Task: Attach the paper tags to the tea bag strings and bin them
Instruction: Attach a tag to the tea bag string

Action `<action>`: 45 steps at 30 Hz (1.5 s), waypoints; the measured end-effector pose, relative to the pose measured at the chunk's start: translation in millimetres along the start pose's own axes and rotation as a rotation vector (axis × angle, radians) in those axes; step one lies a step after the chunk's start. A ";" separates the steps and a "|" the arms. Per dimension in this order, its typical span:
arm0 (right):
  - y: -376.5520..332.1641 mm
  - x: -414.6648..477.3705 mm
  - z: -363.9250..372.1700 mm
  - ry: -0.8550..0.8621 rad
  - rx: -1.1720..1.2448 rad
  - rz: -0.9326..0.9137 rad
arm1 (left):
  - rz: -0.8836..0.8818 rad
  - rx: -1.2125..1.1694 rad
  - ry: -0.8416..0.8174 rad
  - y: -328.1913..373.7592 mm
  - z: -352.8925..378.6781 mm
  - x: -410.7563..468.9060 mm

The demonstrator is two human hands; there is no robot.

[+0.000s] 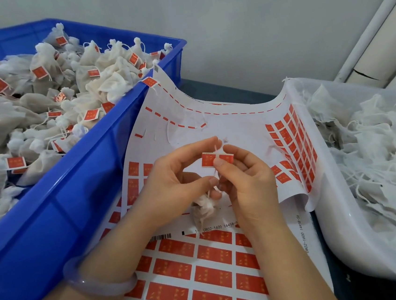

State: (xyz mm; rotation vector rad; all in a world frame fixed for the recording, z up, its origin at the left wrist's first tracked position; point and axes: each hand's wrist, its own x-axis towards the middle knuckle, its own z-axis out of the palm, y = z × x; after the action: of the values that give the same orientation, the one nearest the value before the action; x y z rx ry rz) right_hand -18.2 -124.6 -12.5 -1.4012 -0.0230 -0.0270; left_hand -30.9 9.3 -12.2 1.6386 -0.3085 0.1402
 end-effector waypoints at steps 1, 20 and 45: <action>-0.5 0.0 -0.4 0.003 0.007 -0.005 | -0.002 0.014 0.030 -0.1 -0.4 1.1; -1.4 -6.1 7.7 -0.072 -0.161 -0.199 | -0.049 -0.015 0.179 3.2 -2.7 2.9; -4.1 -5.2 1.4 -0.206 0.045 -0.117 | -0.179 -0.399 -0.090 4.7 -6.1 0.8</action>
State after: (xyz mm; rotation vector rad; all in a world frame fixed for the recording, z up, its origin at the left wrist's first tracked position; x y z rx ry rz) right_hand -23.5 -123.9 -8.4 -1.3512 -0.2751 0.0213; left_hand -30.8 14.9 -6.9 1.2698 -0.2389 -0.1250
